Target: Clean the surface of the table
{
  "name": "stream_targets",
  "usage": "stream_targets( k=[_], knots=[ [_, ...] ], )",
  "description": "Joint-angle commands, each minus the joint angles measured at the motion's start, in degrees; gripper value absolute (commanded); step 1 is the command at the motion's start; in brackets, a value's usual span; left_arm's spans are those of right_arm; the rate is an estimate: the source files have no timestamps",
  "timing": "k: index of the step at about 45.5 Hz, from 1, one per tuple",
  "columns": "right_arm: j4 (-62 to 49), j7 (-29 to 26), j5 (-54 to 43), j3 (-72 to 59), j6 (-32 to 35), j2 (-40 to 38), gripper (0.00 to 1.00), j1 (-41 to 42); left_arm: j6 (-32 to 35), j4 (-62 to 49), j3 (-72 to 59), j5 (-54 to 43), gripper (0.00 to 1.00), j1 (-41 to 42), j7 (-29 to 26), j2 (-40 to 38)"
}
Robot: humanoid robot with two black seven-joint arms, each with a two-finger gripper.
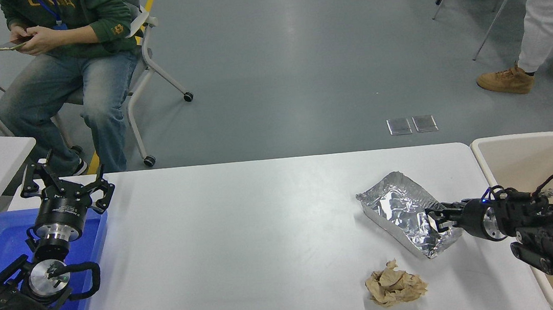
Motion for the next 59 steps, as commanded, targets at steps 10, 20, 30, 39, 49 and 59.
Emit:
stream_targets(
  k=[10, 20, 30, 39, 49, 59],
  knots=[
    [-1.32, 3.13, 3.72, 0.81, -0.23, 0.18, 0.0, 0.51, 0.0, 0.0, 0.0, 0.0, 1.0, -0.03, -0.02, 0.0],
    [-1.15, 6.91, 9.26, 0.55, -0.05, -0.52, 0.0, 0.25, 0.0, 0.0, 0.0, 0.0, 1.0, 0.05, -0.02, 0.0],
    [-1.06, 8.75, 11.19, 1.43, -0.23, -1.76, 0.0, -1.68, 0.0, 0.0, 0.0, 0.0, 1.0, -0.03, -0.02, 0.0],
    [-0.97, 10.78, 18.4, 1.6, -0.49, -1.93, 0.0, -2.74, 0.0, 0.0, 0.0, 0.0, 1.0, 0.05, -0.02, 0.0],
    [0.25, 12.71, 27.8, 4.32, -0.41, -2.9, 0.0, -2.65, 0.0, 0.0, 0.0, 0.0, 1.0, 0.05, -0.02, 0.0],
    [8.77, 12.36, 31.41, 13.37, 0.56, -6.85, 0.0, -2.12, 0.0, 0.0, 0.0, 0.0, 1.0, 0.05, -0.02, 0.0]
  ],
)
